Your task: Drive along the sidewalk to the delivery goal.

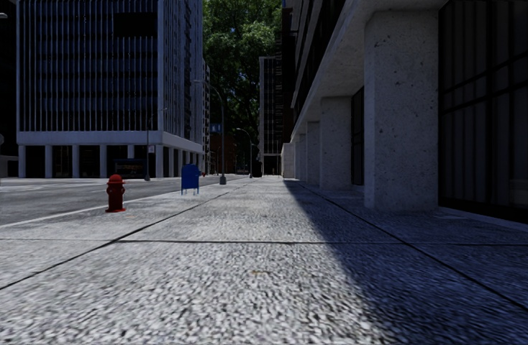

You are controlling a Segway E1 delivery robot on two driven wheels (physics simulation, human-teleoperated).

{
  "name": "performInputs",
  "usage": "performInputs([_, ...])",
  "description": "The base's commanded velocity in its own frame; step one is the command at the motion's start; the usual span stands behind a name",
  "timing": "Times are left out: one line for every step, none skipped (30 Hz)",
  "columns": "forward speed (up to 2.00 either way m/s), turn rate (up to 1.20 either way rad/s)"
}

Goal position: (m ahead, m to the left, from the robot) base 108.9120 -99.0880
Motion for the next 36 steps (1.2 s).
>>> performInputs([2.00,0.00])
performInputs([2.00,0.00])
performInputs([2.00,0.00])
performInputs([2.00,0.00])
performInputs([2.00,0.00])
performInputs([2.00,0.00])
performInputs([2.00,0.00])
performInputs([2.00,0.00])
performInputs([2.00,0.00])
performInputs([2.00,0.00])
performInputs([2.00,0.00])
performInputs([2.00,0.00])
performInputs([2.00,0.00])
performInputs([2.00,0.00])
performInputs([2.00,0.00])
performInputs([2.00,0.00])
performInputs([2.00,0.00])
performInputs([2.00,0.00])
performInputs([2.00,0.00])
performInputs([2.00,0.00])
performInputs([2.00,0.00])
performInputs([2.00,0.00])
performInputs([2.00,0.00])
performInputs([2.00,0.00])
performInputs([2.00,0.00])
performInputs([2.00,0.00])
performInputs([2.00,0.00])
performInputs([2.00,0.00])
performInputs([2.00,0.00])
performInputs([2.00,0.00])
performInputs([2.00,0.00])
performInputs([2.00,0.00])
performInputs([2.00,0.00])
performInputs([2.00,0.00])
performInputs([2.00,0.00])
performInputs([2.00,0.00])
